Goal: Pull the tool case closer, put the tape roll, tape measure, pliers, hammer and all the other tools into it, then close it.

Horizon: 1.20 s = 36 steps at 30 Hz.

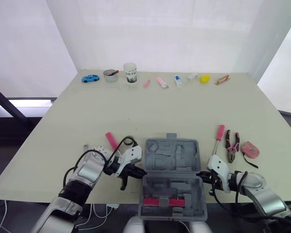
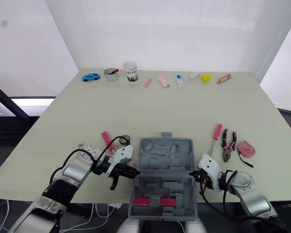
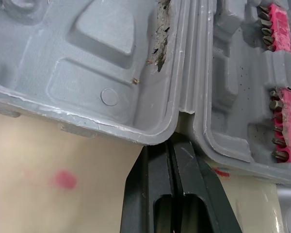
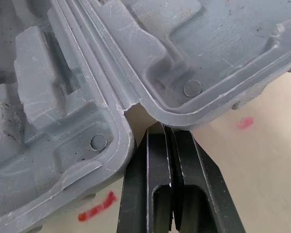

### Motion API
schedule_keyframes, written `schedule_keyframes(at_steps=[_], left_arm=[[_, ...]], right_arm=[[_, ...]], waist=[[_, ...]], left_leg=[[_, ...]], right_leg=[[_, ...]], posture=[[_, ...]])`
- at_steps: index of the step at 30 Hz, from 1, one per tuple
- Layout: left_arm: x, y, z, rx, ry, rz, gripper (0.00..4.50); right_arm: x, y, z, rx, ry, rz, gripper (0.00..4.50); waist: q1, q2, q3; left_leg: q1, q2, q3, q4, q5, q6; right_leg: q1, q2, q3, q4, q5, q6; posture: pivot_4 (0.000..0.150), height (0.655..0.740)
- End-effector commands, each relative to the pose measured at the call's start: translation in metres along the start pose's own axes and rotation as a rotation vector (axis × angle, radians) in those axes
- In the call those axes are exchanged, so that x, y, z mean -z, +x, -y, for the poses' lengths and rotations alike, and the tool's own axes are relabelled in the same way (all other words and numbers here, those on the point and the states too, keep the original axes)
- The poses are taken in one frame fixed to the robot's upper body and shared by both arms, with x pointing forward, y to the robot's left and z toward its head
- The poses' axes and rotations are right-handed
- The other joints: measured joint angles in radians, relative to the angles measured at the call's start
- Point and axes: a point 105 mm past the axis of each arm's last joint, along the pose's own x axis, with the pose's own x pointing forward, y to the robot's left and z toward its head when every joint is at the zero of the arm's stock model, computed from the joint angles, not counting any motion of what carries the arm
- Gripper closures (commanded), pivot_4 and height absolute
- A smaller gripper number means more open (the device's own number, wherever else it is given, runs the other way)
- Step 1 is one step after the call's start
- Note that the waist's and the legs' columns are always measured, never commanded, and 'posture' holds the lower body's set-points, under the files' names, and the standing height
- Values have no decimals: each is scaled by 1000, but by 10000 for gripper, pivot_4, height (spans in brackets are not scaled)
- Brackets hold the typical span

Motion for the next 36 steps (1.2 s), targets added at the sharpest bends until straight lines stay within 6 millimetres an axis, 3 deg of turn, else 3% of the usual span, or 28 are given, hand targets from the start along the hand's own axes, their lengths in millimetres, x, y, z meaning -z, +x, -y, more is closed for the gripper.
schedule_keyframes(at_steps=[1, 12, 36], left_arm=[[0, 3, 4, 8, -1, 3, 45000], [4, 5, 15, 36, -29, 4, 45000], [-3, 9, -6, -38, -22, 15, 45000]], right_arm=[[-15, 8, -7, -32, -40, 54, 44589], [-11, 4, -1, -2, -45, 40, 44589], [-14, 6, 8, 40, -41, 50, 44589]], waist=[[0, 0, 0], [1, 0, 0], [8, 1, 0]], left_leg=[[0, 0, 0, 0, 0, 0], [0, 0, 1, 0, 0, 0], [0, 0, 1, 4, 0, 0]], right_leg=[[0, 0, 0, 0, 0, 0], [0, 0, 1, 0, 0, 0], [1, 1, 3, 1, -1, -3]], posture=[[1500, 7400], [1500, 7400], [1500, 7400]])
